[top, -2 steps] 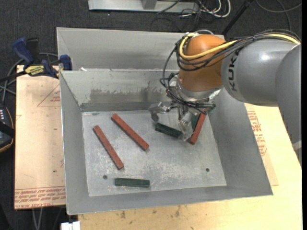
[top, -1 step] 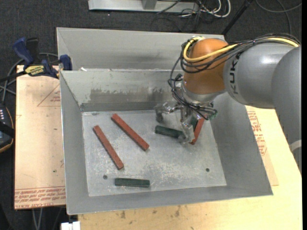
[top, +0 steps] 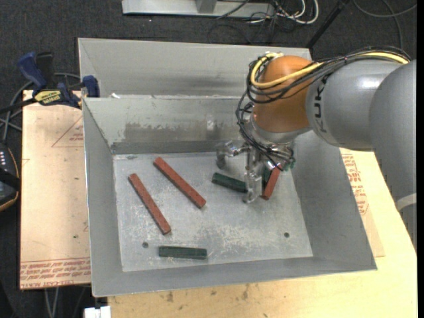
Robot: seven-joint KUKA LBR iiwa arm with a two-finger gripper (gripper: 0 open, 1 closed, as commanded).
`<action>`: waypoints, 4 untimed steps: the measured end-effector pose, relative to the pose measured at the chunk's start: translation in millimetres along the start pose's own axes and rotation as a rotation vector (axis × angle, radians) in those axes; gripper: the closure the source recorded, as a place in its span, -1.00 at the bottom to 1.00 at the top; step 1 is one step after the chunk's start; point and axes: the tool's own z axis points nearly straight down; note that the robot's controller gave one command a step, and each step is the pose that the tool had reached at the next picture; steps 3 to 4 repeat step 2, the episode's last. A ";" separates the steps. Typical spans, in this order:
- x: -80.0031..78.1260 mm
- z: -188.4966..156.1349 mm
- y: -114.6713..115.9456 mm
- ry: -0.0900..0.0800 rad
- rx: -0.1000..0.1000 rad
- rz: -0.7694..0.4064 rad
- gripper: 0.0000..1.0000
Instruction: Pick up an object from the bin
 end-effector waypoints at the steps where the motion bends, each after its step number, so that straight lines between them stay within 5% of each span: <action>1: -0.2 -0.5 0.0 0.000 0.001 -0.001 1.00; 2: 3.0 -174.1 10.5 -0.006 0.004 -0.340 1.00; 4: 3.0 -174.1 10.5 -0.006 0.004 -0.340 1.00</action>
Offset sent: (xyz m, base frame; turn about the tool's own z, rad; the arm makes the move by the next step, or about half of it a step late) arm 0.0000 0.0000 0.0000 0.0000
